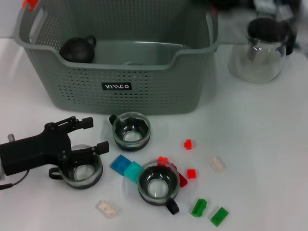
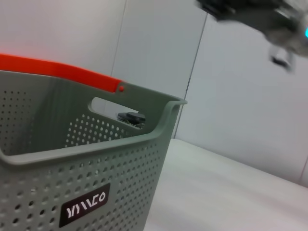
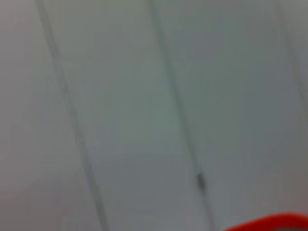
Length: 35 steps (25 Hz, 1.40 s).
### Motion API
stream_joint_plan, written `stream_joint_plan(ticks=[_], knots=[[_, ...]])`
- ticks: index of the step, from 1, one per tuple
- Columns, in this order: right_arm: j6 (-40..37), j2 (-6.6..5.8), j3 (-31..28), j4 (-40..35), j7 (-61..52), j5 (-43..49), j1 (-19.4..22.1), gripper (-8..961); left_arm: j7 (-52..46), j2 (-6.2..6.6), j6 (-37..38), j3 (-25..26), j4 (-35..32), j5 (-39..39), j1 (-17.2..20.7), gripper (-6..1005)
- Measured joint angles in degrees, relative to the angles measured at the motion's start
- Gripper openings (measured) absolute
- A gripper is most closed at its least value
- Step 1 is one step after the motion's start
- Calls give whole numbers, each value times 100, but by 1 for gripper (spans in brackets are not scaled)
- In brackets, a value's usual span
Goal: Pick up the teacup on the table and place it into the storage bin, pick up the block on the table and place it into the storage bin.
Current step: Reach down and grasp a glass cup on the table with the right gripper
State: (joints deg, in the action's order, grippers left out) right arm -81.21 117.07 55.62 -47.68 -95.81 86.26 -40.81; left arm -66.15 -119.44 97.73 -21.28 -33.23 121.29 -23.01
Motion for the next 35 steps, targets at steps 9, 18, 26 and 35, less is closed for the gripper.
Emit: stream_joint_plan(ticks=[9,18,26,35], knots=[[-2143,-86,38,-1466,-148,1761,993,472,-105,41,-13,-7,-19,39,-54,872],[-3033,289,528,-3033,-1548,3757,380,480,-218,62,171,-23,-272,53,113,872],[-2988,368,2170,-2791,-2007,4389,-599,525,-76,61,553,5,-361,59,219,872],[-1948,391,3637,-2738,-2087,4544,-774,589,-104,52,473,11,-346,6,256,872]])
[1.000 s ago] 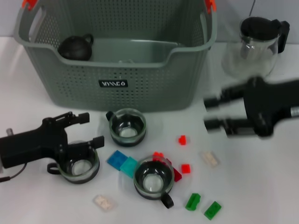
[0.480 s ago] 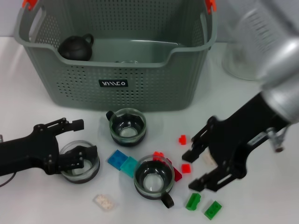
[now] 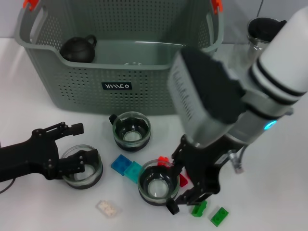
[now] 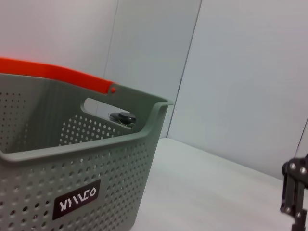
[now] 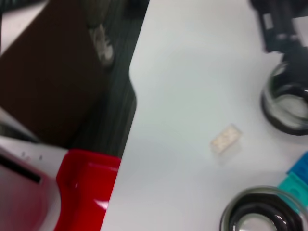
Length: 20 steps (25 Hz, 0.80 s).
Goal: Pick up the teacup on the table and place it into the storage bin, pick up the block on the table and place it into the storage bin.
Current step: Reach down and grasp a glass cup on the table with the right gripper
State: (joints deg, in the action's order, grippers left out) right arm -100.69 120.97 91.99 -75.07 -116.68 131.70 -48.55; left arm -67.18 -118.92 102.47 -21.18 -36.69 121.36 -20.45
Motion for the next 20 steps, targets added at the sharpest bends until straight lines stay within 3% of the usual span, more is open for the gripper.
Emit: stream_joint_plan(ticks=[11,20], knots=[[1213,5,1116,571,-46,-48,-11,583,-2,-8,-27,75,23,-1,1,872],[2087,-2,1415,1115,-17,-400,-20,582,-2,-21,-83,79,39,11,-2,873]])
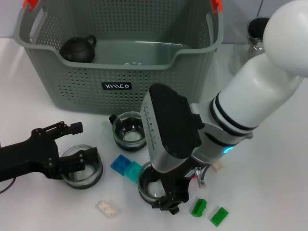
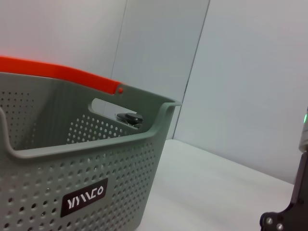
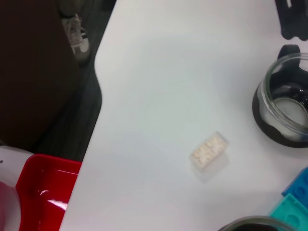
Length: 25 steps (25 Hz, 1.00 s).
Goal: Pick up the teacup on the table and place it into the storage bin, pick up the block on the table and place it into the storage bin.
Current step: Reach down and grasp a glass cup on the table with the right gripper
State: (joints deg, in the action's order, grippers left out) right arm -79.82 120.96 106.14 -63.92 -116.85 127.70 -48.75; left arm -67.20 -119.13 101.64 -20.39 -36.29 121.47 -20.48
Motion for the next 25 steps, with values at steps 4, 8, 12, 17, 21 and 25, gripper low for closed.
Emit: stream_joint_plan(ticks=[4,8,12,17,21,25], knots=[[273,1,167,230,4,-83,-7,582,1,-4,-12,0,2,-6,-5,873],[423,7,238,373,-17,-161,-9,583,0,-5,-38,0,9,-1,-24,873],[493,7,279,486,-34,-169,-15,583,0,-8,-99,0,13,16,-39,873],[558,7,311,607,-61,-174,-27,583,19,-15,-103,0,26,23,-36,873],[574,7,311,626,-108,-204,-30,582,22,-15,-103,0,26,23,-20,872],[547,6,311,635,-85,-297,-38,482,29,-19,-102,0,26,17,-5,872]])
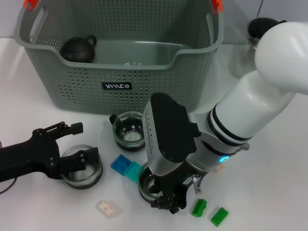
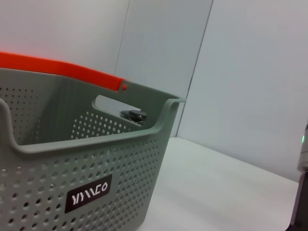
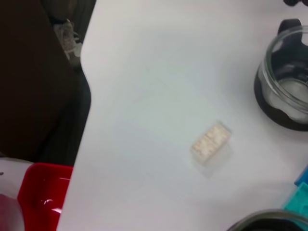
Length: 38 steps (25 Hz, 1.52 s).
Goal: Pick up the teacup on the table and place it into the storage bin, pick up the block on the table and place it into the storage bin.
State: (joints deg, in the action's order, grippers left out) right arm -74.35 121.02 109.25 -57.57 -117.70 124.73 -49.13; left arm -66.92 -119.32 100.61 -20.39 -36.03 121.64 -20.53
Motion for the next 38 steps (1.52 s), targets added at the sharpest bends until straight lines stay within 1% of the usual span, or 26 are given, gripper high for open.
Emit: stream_joint_plan(ticks=[4,9,11,15,17,22,25,29,31,33,36,38], knots=[[-41,-9,-9,1,-18,-21,-12,382,2,-3,1,-1,0,-3,4,872],[-280,-26,-102,-65,-25,-115,-12,150,3,-4,3,0,0,0,13,873],[-575,-49,-305,-228,-25,-247,6,118,3,-4,3,0,0,1,14,873],[-1369,-71,-1256,-750,-23,-321,149,54,1,-4,3,0,0,7,15,872],[-1769,-75,-1835,-899,-16,-317,209,54,1,-4,3,-1,0,9,19,872],[-2723,-86,-3580,-959,108,-329,245,53,-1,-3,2,0,0,3,30,873],[-2946,-83,-4253,-1191,70,-433,315,53,-5,-3,-12,-1,0,-24,30,873],[-2642,-82,-4902,-1404,-47,-1100,446,54,-27,-3,-32,-1,2,-32,14,873],[-2273,-87,-5105,-1401,-152,-1306,432,54,-29,-3,-33,-1,18,-37,-7,873],[-1782,-104,-5173,-1391,-316,-1320,372,54,-29,-3,-34,0,43,-40,-31,872],[-838,-152,-5162,-1298,-604,-1168,200,54,-30,-3,-34,0,57,-42,-47,872],[-181,-157,-5150,-1023,-731,-1017,0,53,-31,-4,-36,-1,61,-43,-55,872]])
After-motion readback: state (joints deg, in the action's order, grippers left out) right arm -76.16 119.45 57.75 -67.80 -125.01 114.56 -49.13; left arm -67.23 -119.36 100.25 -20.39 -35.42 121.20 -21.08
